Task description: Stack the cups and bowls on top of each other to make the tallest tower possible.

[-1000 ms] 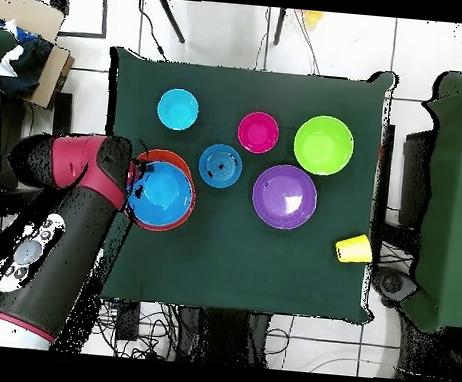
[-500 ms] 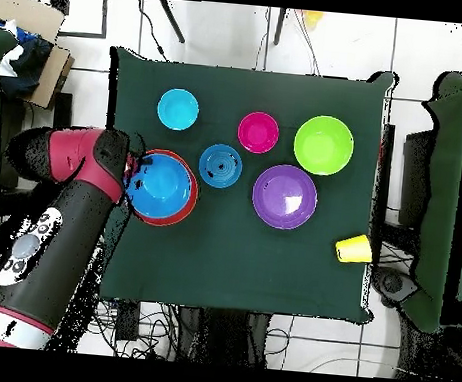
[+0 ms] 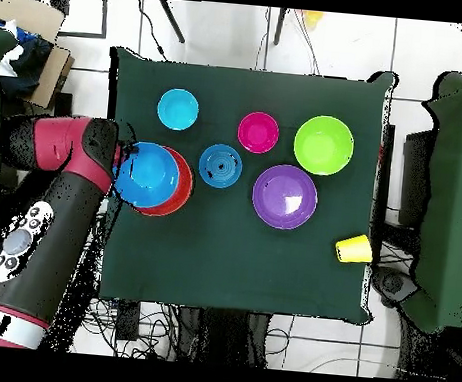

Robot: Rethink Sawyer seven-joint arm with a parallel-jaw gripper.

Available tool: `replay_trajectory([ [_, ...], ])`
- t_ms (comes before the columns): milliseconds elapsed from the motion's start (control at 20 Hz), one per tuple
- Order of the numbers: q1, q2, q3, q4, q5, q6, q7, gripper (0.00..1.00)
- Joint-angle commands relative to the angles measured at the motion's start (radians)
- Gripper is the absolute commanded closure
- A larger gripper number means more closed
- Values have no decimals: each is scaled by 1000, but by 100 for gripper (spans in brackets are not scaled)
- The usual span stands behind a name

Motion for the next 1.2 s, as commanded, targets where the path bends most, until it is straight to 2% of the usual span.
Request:
replay_trajectory([
  [50, -18, -15, 56, -81, 43, 146, 232, 100],
  [1200, -7, -16, 64, 8, 51, 31, 193, 100],
])
